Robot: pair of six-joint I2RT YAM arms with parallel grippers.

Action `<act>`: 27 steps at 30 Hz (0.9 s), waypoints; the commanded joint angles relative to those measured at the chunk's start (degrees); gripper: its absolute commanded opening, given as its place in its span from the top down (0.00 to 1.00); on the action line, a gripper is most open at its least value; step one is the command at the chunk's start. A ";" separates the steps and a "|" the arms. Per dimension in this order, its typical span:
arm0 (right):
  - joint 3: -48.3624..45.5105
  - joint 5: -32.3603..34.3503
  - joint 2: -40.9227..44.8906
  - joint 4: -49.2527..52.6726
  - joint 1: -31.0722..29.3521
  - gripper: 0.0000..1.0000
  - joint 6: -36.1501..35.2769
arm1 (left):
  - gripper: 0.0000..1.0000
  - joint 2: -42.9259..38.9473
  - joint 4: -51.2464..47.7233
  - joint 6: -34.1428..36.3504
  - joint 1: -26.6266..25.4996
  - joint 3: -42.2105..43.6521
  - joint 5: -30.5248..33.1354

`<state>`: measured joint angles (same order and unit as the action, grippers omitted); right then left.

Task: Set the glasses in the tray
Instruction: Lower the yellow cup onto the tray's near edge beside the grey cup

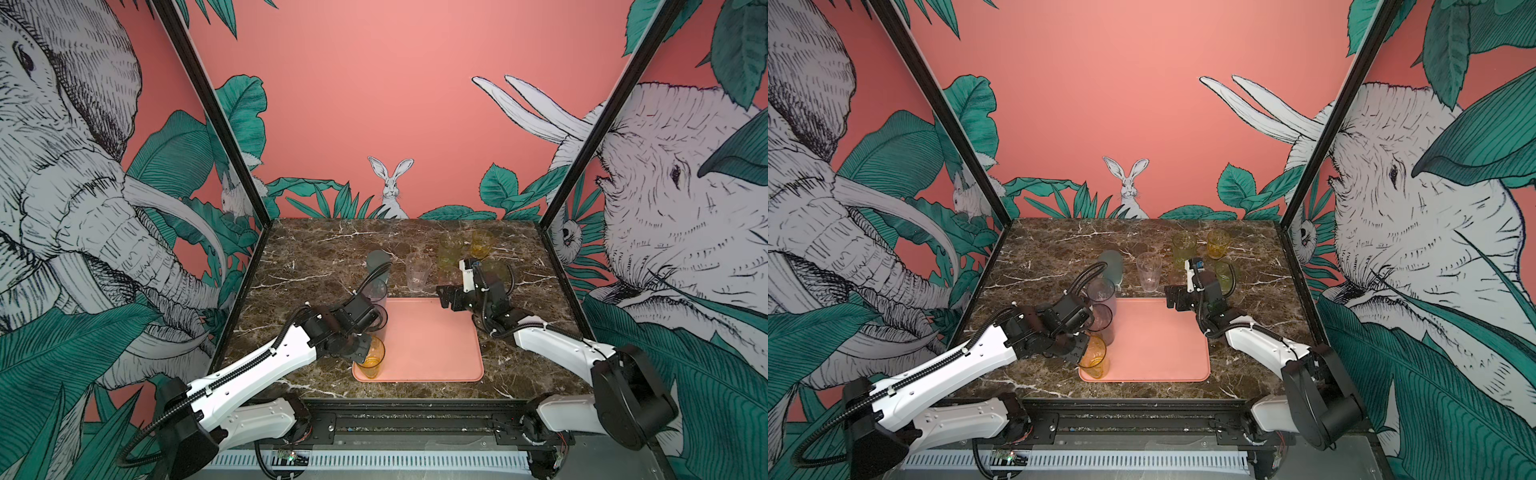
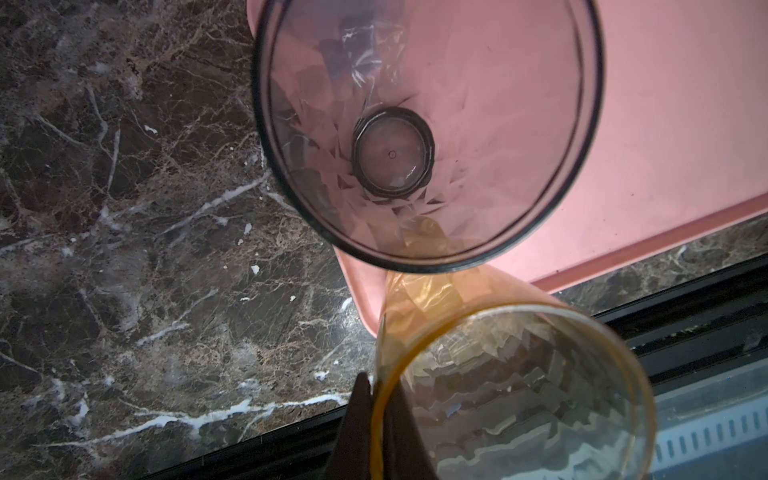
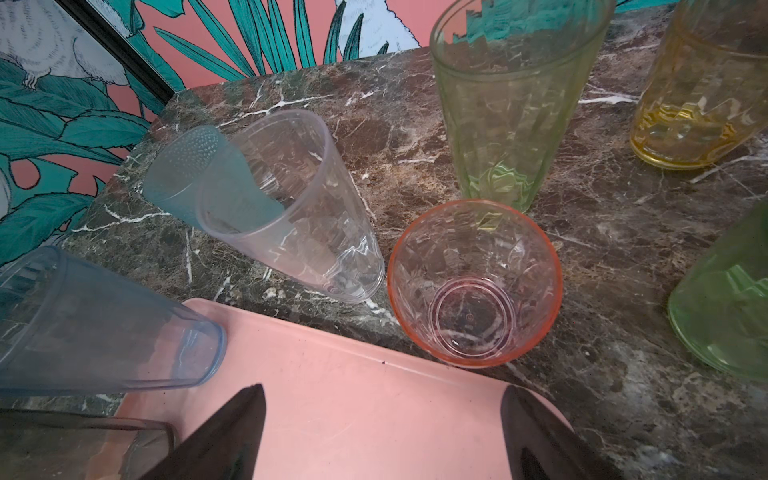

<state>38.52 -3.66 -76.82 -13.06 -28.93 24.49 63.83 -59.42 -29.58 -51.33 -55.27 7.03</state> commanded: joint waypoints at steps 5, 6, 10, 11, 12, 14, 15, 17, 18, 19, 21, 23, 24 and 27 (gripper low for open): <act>0.76 0.19 -0.36 -1.78 0.15 0.09 0.29 | 1.00 0.40 0.88 -0.99 -0.17 -1.43 1.48; 0.76 0.20 -0.36 -1.78 0.10 0.09 0.25 | 1.00 0.49 0.97 -1.10 -0.20 -1.64 1.60; 0.85 0.07 -0.50 -1.56 0.10 0.09 0.29 | 1.00 0.59 1.20 -1.01 -0.17 -1.94 2.04; 0.85 0.10 -0.50 -1.62 0.14 0.09 0.29 | 1.00 0.75 1.15 -0.92 -0.17 -2.00 2.04; 0.88 0.07 -0.44 -1.62 0.14 0.09 0.29 | 1.00 0.77 1.15 -0.91 -0.17 -2.04 2.07; 0.94 0.08 -0.45 -1.62 0.12 0.09 0.29 | 1.00 0.99 1.17 -0.83 -0.19 -2.22 2.16; 0.94 0.06 -0.48 -1.62 0.14 0.09 0.29 | 1.00 1.11 1.06 -0.91 -0.18 -2.26 2.34; 0.96 0.10 -0.51 -1.55 0.12 0.09 0.32 | 1.00 1.29 1.02 -1.17 -0.21 -2.37 2.79; 0.94 0.07 -0.48 -1.52 0.13 0.09 0.29 | 1.00 1.36 0.89 -1.33 -0.17 -2.36 2.85; 0.93 0.06 -0.56 -1.53 0.12 0.09 0.31 | 1.00 1.35 0.96 -1.46 -0.17 -2.37 2.89; 1.02 0.06 -0.64 -1.53 0.12 0.09 0.32 | 1.00 1.44 0.93 -1.49 -0.24 -2.43 2.94; 1.03 -0.03 -0.75 -1.49 0.15 0.09 0.38 | 1.00 1.45 0.71 -1.49 -0.17 -2.60 3.21; 1.11 -0.11 -0.85 -1.53 0.17 0.09 0.38 | 1.00 1.44 0.69 -1.37 -0.22 -2.59 3.25; 1.29 -0.26 -1.11 -1.33 0.10 0.09 0.47 | 1.00 1.80 0.80 -1.44 -0.21 -2.49 3.00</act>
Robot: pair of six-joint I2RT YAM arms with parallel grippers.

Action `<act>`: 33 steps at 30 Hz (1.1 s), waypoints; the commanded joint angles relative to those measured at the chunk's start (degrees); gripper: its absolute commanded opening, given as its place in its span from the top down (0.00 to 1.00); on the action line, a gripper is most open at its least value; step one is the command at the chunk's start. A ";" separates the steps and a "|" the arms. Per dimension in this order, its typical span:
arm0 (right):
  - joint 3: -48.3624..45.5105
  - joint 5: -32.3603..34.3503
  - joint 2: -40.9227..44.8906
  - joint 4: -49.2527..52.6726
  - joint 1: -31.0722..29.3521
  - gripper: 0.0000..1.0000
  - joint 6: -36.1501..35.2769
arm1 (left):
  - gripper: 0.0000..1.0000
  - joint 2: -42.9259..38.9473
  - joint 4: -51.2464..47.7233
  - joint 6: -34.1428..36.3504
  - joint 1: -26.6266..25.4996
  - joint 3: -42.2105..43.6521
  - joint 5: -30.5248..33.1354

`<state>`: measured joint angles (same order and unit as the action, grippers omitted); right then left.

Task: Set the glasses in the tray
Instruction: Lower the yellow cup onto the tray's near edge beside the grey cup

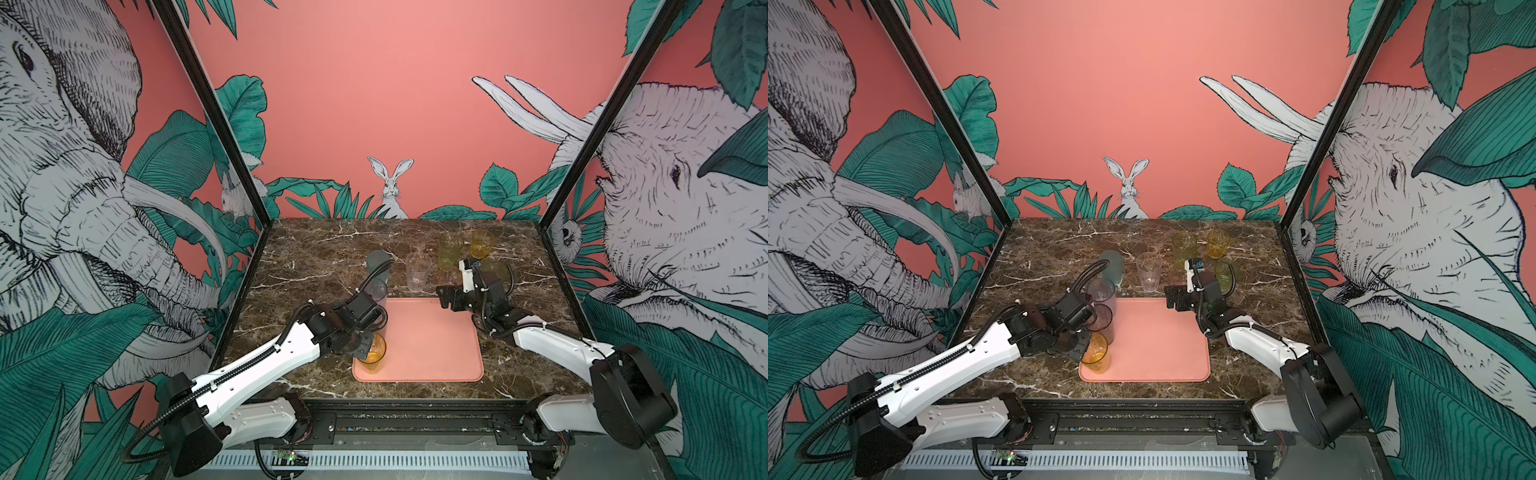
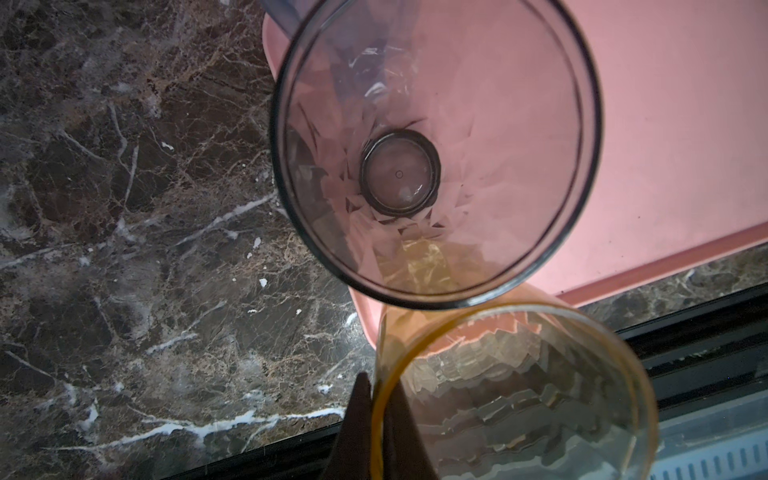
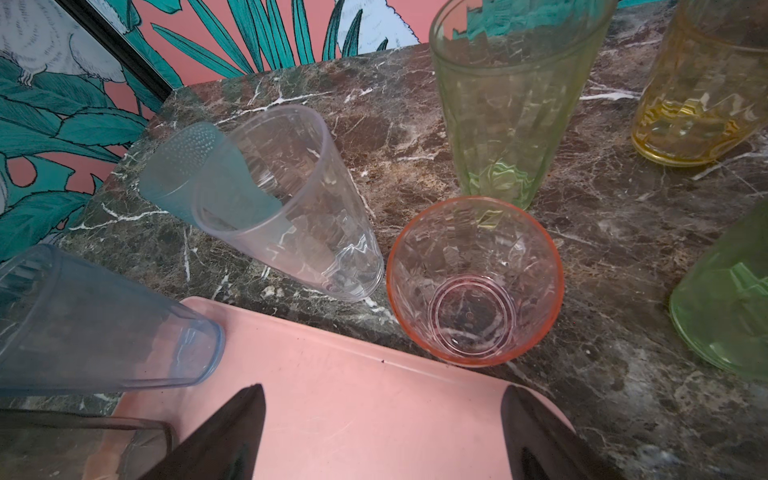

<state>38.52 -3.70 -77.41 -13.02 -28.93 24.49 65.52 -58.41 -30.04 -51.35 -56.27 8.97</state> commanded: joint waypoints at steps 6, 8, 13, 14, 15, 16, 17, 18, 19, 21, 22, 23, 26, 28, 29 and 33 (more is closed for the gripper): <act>1.40 -0.36 -0.85 -1.31 0.15 0.09 0.56 | 1.00 1.08 0.21 -0.81 -0.21 -1.34 0.61; 1.46 -0.39 -0.82 -1.31 0.10 0.09 0.56 | 1.00 1.26 0.19 -0.66 -0.23 -1.26 0.65; 1.48 -0.38 -0.82 -1.30 0.13 0.09 0.56 | 1.00 1.76 -0.30 -0.46 -0.24 -1.63 0.52; 1.42 -0.42 -0.85 -1.31 0.09 0.09 0.56 | 1.00 1.75 -0.44 -0.38 -0.19 -1.66 0.56; 1.46 -0.36 -0.82 -1.31 0.12 0.09 0.57 | 0.98 1.78 -0.56 -0.37 -0.28 -1.78 0.67; 1.52 -0.36 -0.88 -1.35 0.12 0.09 0.56 | 0.96 1.76 -0.81 -0.37 -0.21 -1.82 0.79; 1.49 -0.38 -0.93 -1.22 0.15 0.09 0.58 | 0.94 1.74 -1.12 -0.37 -0.25 -2.00 0.95; 1.57 -0.41 -0.98 -1.22 0.10 0.09 0.63 | 0.93 1.69 -1.25 -0.28 -0.18 -2.08 1.12; 1.60 -0.35 -0.96 -1.22 0.12 0.09 0.64 | 0.93 1.74 -1.40 -0.35 -0.26 -2.09 1.14; 1.56 -0.44 -0.98 -1.22 0.10 0.09 0.67 | 0.91 1.77 -1.58 -0.29 -0.25 -2.28 1.18; 1.56 -0.38 -1.07 -1.18 0.17 0.09 0.65 | 0.91 1.78 -1.78 -0.20 -0.20 -2.36 1.27; 1.65 -0.48 -1.10 -1.22 0.17 0.09 0.65 | 0.90 1.81 -1.87 -0.19 -0.28 -2.44 1.32; 1.65 -0.50 -1.15 -1.22 0.11 0.09 0.66 | 0.88 1.80 -2.27 -0.18 -0.24 -2.92 1.51; 1.64 -0.51 -1.08 -1.14 0.12 0.09 0.60 | 0.87 1.79 -2.57 -0.19 -0.21 -3.28 1.41; 1.64 -0.51 -1.08 -1.13 0.17 0.09 0.65 | 0.85 1.70 -2.72 -0.15 -0.24 -3.46 1.40; 1.64 -0.45 -1.08 -1.11 0.16 0.09 0.68 | 0.77 1.27 -3.44 -0.19 -0.21 -4.19 1.73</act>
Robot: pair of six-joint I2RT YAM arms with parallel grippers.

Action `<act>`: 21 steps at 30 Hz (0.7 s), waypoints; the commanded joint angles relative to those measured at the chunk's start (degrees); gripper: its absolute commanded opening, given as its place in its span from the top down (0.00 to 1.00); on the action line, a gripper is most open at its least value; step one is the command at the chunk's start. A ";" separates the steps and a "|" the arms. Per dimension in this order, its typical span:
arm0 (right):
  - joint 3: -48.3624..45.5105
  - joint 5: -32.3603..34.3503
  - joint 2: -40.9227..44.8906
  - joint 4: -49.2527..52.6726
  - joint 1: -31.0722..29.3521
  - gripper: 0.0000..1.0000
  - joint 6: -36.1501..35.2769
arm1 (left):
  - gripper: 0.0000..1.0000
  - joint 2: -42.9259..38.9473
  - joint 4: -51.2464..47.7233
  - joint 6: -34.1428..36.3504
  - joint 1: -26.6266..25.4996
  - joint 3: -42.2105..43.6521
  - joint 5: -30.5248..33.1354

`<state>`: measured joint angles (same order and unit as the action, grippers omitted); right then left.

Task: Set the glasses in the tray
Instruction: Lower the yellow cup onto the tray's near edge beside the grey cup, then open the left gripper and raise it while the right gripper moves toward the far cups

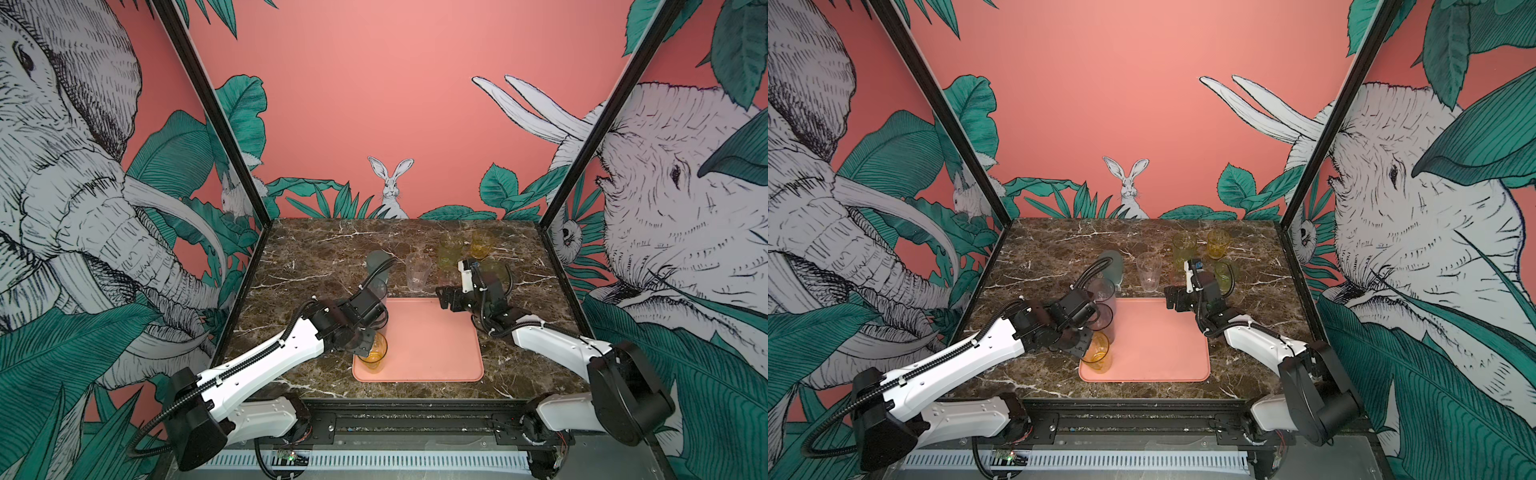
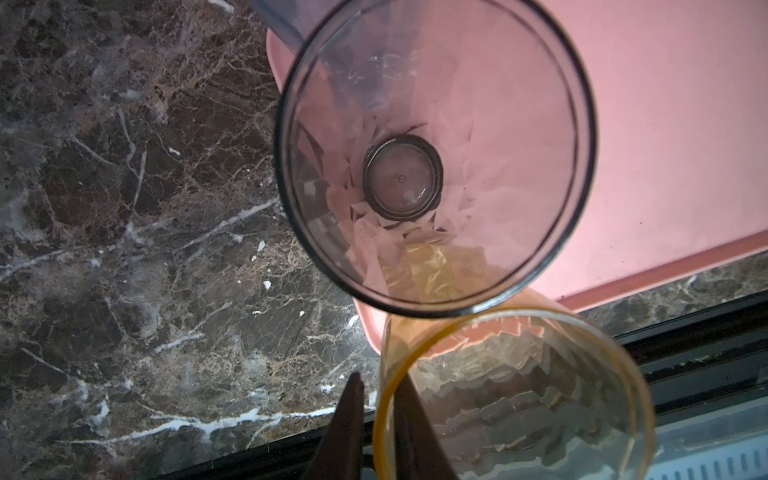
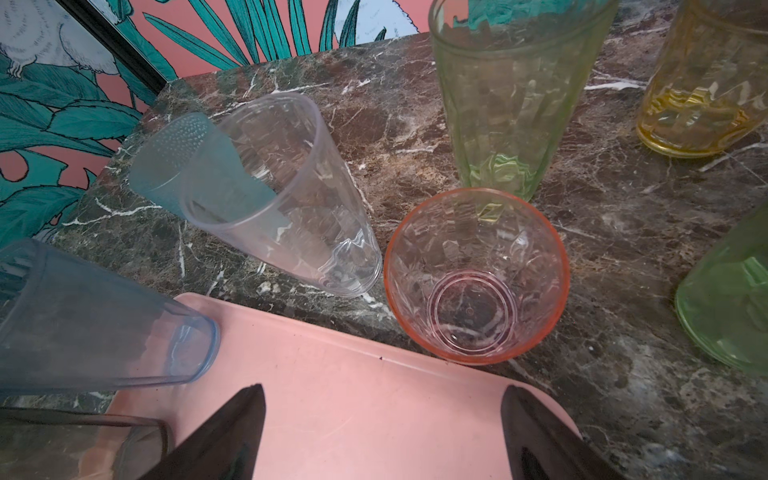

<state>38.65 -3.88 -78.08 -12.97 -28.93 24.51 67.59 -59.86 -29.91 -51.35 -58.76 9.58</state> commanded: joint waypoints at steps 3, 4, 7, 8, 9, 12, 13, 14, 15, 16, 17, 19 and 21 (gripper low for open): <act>1.52 -0.33 -0.42 -1.01 0.13 0.09 0.60 | 0.74 -1.57 -2.37 -0.17 -0.19 -2.06 1.63; 1.51 -0.26 -0.44 -1.09 0.13 0.09 0.62 | 0.74 -1.89 -2.40 -0.15 -0.24 -2.14 1.84; 1.51 -0.29 -0.46 -1.04 0.10 0.09 0.55 | 0.73 -2.67 -2.79 0.03 -0.26 -2.66 2.66; 1.51 -0.29 -0.33 -1.09 0.15 0.09 0.54 | 0.73 -2.81 -2.89 0.02 -0.24 -2.89 2.89; 1.51 -0.24 -0.38 -1.04 0.18 0.09 0.53 | 0.73 -2.99 -2.98 0.12 -0.24 -3.10 3.11; 1.51 -0.16 -0.26 -1.08 0.12 0.09 0.47 | 0.73 -3.36 -3.14 0.38 -0.24 -3.77 3.47; 1.47 -0.15 -0.14 -1.08 0.15 0.09 0.45 | 0.73 -3.47 -3.41 0.47 -0.24 -3.98 3.68; 1.37 0.00 -0.06 -1.10 0.11 0.09 0.45 | 0.72 -3.65 -3.57 0.56 -0.23 -4.23 4.00; 1.27 0.02 0.09 -1.17 0.15 0.09 0.36 | 0.72 -3.78 -3.86 0.56 -0.22 -4.52 4.38; 1.27 0.12 0.10 -1.18 0.19 0.09 0.36 | 0.72 -3.90 -4.04 0.71 -0.24 -4.82 4.77; 1.29 0.15 0.23 -1.17 0.17 0.09 0.27 | 0.71 -4.03 -4.37 0.82 -0.17 -5.10 5.12; 1.25 0.11 0.40 -1.08 0.12 0.09 0.19 | 0.70 -4.47 -4.65 0.80 -0.16 -5.57 6.04; 1.25 0.02 0.88 -0.98 0.12 0.09 0.17 | 0.68 -5.07 -4.65 0.73 -0.20 -6.08 7.64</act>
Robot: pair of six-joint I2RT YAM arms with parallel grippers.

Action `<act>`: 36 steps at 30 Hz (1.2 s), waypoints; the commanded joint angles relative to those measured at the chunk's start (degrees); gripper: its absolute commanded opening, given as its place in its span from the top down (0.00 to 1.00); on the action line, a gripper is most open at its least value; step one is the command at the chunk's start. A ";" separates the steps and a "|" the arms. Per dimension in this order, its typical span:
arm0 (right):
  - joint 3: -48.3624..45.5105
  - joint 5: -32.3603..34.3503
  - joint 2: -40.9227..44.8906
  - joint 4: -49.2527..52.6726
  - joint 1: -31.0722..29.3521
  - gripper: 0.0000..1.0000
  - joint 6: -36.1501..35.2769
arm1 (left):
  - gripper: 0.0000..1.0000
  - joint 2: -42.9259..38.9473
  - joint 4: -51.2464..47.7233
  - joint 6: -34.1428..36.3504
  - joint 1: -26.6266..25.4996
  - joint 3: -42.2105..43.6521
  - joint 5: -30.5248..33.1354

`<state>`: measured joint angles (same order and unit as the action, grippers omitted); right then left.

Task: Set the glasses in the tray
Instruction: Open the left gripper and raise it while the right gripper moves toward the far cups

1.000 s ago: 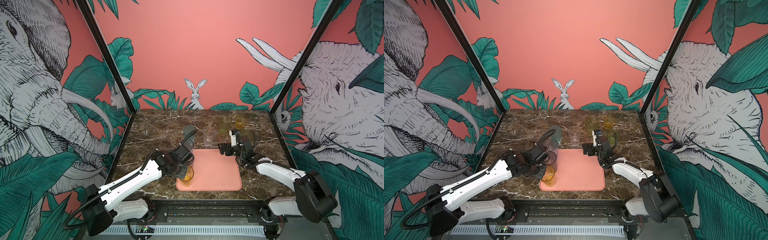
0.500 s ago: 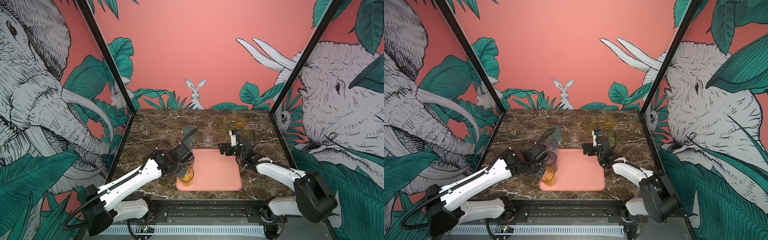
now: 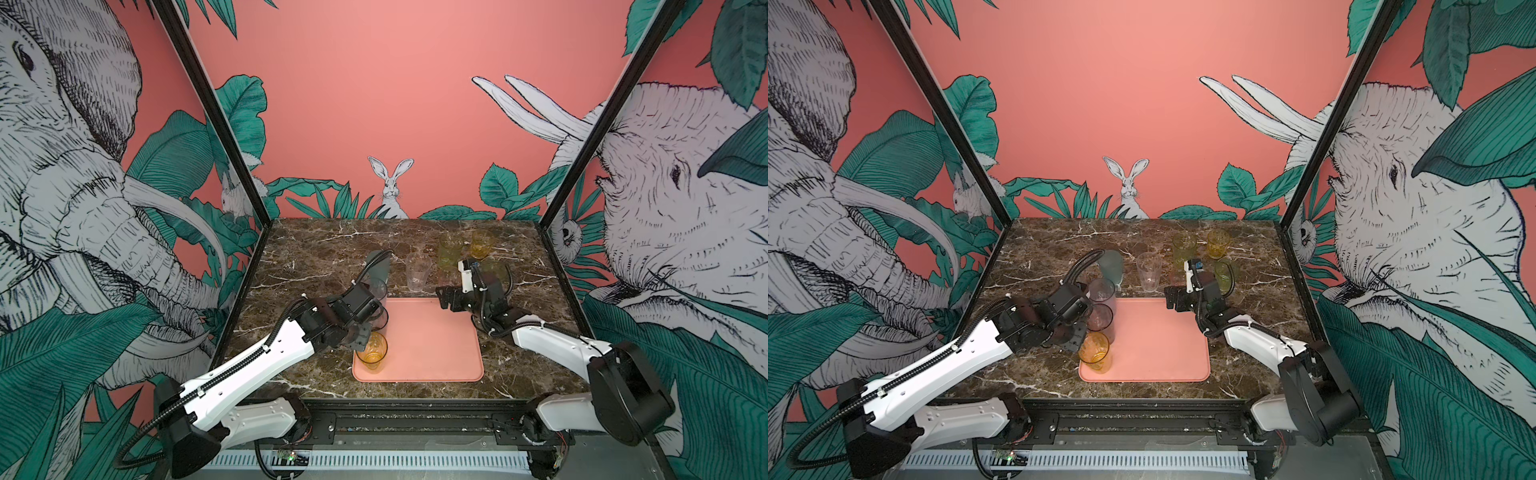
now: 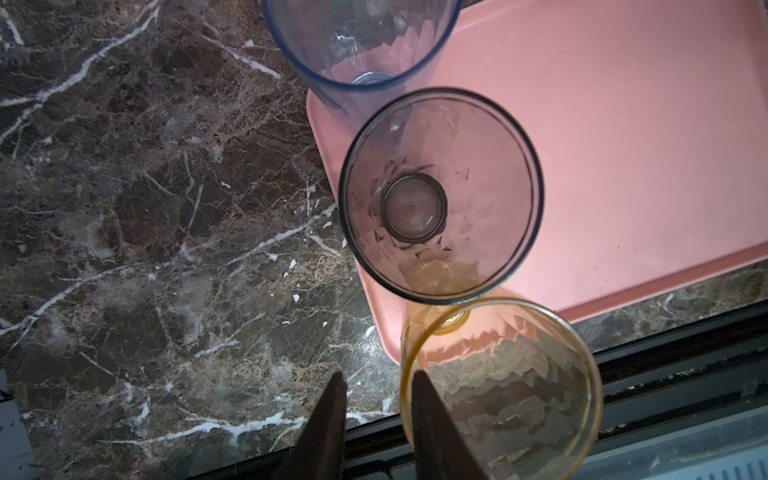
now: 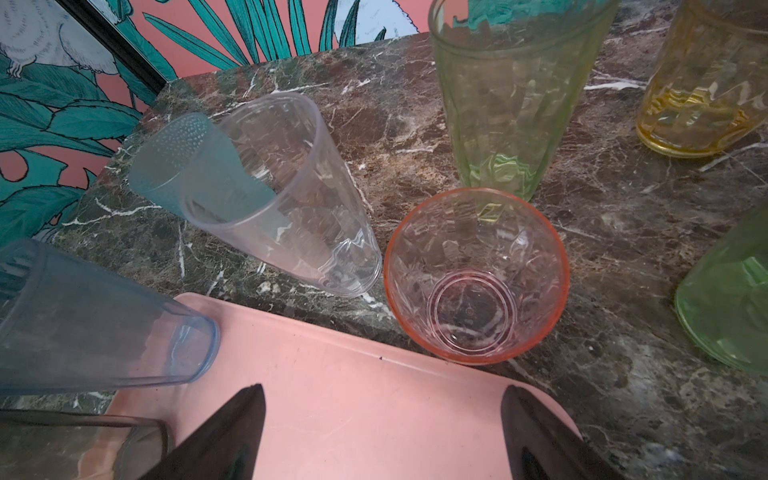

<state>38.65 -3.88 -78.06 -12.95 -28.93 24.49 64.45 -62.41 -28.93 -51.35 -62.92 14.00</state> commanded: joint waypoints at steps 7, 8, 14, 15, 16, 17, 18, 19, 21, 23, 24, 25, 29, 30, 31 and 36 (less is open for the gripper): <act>3.51 -1.54 4.07 3.54 0.10 0.09 0.27 | 0.59 -3.51 -1.25 0.53 -0.15 -3.58 10.06; 4.30 -1.88 4.75 4.59 0.16 0.09 0.46 | 0.57 -3.62 -1.48 0.73 -0.11 -4.11 11.56; 11.89 -2.57 6.02 14.78 0.12 0.09 0.65 | 0.43 -5.38 -1.14 0.81 0.27 -5.08 20.50; 13.10 -2.82 5.97 16.30 0.16 0.09 0.71 | 0.41 -5.92 -0.64 0.70 0.44 -4.74 21.58; 14.69 -3.10 5.71 17.84 0.05 0.09 1.06 | 0.40 -6.67 0.14 0.67 0.70 -4.10 22.59; 16.15 -3.40 5.48 19.41 0.08 0.10 1.46 | 0.39 -7.41 1.08 0.76 0.96 -3.31 23.43; 17.32 -3.77 5.24 20.43 0.06 0.10 1.89 | 0.38 -8.12 1.93 1.09 1.26 -2.66 24.02; 18.82 -4.05 4.90 21.67 0.02 0.10 2.41 | 0.38 -8.95 2.81 1.44 1.49 -1.93 24.73; 21.15 -4.05 4.14 23.74 0.00 0.10 3.32 | 0.35 -10.28 4.05 2.15 2.18 -0.81 25.37; 24.63 -3.93 2.64 26.84 -0.21 0.11 4.06 | 0.32 -11.70 5.29 3.59 2.95 0.40 25.88; 25.77 -3.79 2.00 27.81 -0.34 0.11 4.16 | 0.30 -12.24 5.75 3.81 3.25 0.95 26.49; 27.28 -3.45 1.30 29.14 -0.58 0.11 4.21 | 0.28 -12.78 6.27 4.21 3.62 1.56 27.11; 33.43 -1.35 -2.62 33.56 -1.71 0.11 3.73 | 0.19 -14.75 12.06 7.33 5.60 5.39 27.51; 34.79 -0.82 -3.57 34.45 -1.95 0.11 3.64 | 0.19 -14.78 12.53 7.56 6.06 5.84 27.70; 36.06 -0.22 -4.62 35.51 -2.25 0.11 3.55 | 0.18 -14.74 12.73 7.61 6.55 6.17 28.49; 46.95 6.91 -10.36 44.63 -3.67 0.10 4.94 | 0.13 -14.52 13.46 9.70 8.13 8.00 31.09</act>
<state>80.49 -2.87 -86.59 24.73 -31.83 28.18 50.35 -51.07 -21.21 -43.94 -56.16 42.04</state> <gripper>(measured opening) 0.900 0.866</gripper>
